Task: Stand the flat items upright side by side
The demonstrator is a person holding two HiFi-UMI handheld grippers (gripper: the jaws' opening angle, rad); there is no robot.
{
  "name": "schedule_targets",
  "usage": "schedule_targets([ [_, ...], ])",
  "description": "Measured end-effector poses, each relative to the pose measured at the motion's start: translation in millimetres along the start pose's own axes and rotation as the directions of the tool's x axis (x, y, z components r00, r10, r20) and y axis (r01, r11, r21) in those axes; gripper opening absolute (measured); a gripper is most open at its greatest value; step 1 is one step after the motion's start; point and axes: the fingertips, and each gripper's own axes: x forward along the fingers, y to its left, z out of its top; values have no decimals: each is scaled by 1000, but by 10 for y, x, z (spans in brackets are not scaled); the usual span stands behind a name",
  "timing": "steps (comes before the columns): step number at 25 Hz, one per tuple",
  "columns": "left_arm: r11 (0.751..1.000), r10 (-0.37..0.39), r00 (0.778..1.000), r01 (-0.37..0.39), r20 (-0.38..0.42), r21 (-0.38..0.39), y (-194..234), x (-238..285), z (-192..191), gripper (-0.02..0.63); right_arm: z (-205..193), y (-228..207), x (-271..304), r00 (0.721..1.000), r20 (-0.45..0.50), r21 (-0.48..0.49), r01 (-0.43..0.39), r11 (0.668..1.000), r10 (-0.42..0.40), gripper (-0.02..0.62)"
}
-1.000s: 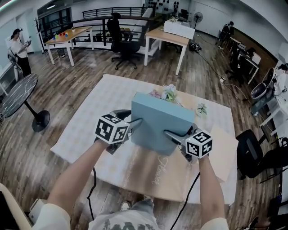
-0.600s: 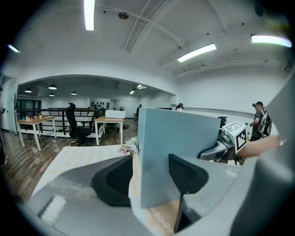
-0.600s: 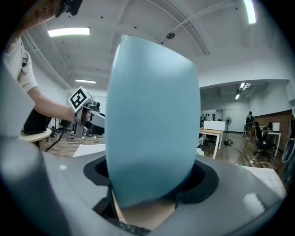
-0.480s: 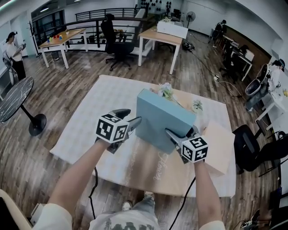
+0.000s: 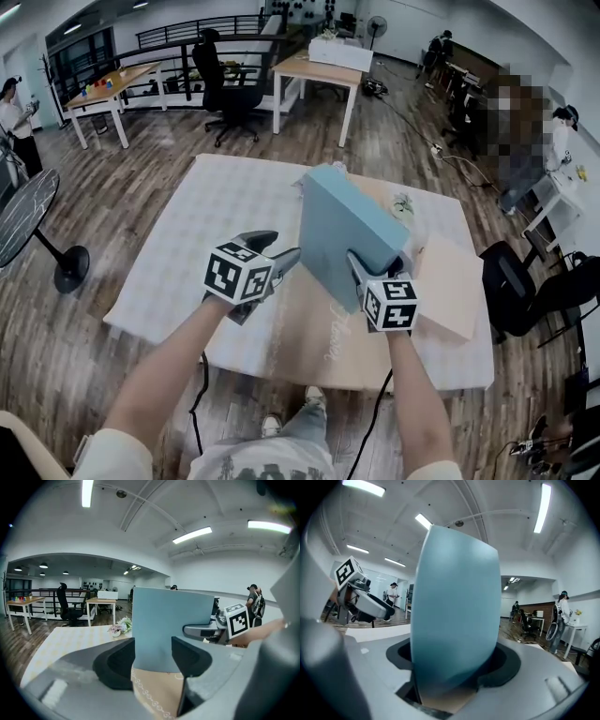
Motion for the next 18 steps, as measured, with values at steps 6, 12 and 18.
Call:
schedule_targets([
  [6,1000,0,1000,0,7,-9,-2,-146,-94,250,33,126,-16,977,11,65,213,975,-214,351],
  [12,999,19,1000,-19,12,-37,72,-323,-197,250,74,447,73,948,-27,99,319,942,-318,340],
  [18,997,57,998,-56,27,-56,219,-579,-226,250,81,784,182,927,-83,173,374,911,-365,325],
])
